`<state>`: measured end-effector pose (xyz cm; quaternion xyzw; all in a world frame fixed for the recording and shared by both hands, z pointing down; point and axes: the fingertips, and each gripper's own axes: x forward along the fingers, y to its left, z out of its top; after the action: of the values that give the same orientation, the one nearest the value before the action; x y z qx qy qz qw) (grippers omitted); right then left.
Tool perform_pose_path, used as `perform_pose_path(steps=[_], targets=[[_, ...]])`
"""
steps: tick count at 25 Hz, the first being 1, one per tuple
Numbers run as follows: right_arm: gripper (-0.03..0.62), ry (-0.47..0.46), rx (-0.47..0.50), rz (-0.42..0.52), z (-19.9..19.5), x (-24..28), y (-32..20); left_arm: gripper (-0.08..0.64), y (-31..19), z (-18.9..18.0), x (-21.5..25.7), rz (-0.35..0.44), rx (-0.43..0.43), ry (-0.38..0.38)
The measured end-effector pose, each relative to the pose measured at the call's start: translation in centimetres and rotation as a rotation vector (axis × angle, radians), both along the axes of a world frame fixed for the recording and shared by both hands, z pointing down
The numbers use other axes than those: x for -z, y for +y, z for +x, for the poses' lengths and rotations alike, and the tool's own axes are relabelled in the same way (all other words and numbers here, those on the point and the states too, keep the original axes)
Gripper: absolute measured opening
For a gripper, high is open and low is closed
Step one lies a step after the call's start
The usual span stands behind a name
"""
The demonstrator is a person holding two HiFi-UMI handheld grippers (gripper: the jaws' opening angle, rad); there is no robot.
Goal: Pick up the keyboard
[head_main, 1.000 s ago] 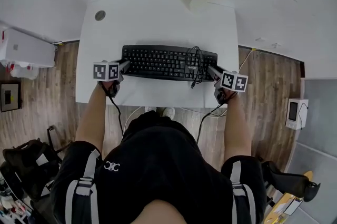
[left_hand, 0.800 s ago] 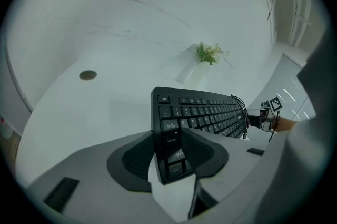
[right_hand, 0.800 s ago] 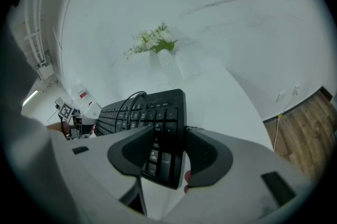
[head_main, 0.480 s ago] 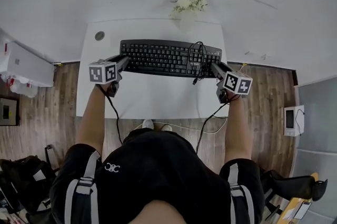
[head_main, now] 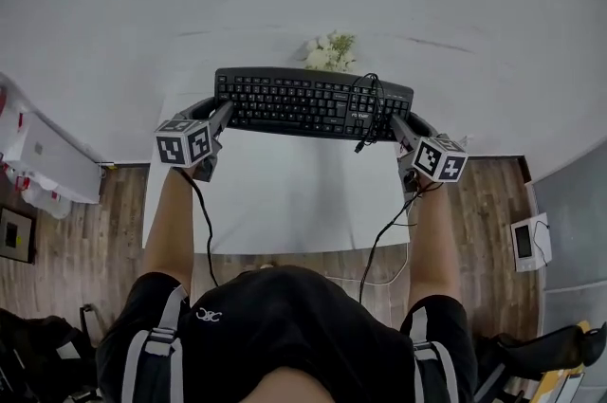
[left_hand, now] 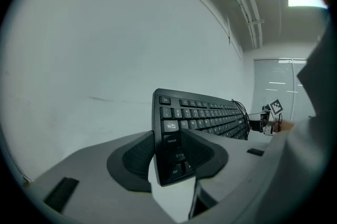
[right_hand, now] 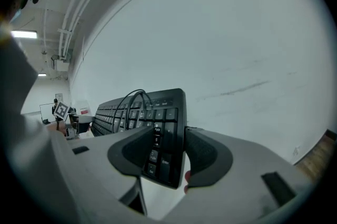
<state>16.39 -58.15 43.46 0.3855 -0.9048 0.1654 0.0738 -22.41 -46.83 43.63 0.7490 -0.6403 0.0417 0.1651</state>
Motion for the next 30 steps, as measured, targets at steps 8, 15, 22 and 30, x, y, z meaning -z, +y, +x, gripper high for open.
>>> perform_pose_path(steps=[8, 15, 22, 30], targets=[[0.189, -0.048, -0.018, 0.134, 1.2, 7.3, 1.5, 0.173, 1.0, 1.0, 8.1, 0.153, -0.013, -0.069], [0.186, -0.037, -0.028, 0.175, 1.9, 9.5, 1.2, 0.173, 0.7, 1.6, 9.3, 0.187, -0.016, -0.065], [0.186, -0.039, -0.027, 0.155, 1.7, 8.5, 1.9, 0.173, 1.4, 1.4, 8.6, 0.174, -0.017, -0.057], [0.186, -0.04, -0.025, 0.147, 1.2, 8.1, 2.9, 0.173, 2.5, 1.0, 8.5, 0.178, -0.014, -0.053]])
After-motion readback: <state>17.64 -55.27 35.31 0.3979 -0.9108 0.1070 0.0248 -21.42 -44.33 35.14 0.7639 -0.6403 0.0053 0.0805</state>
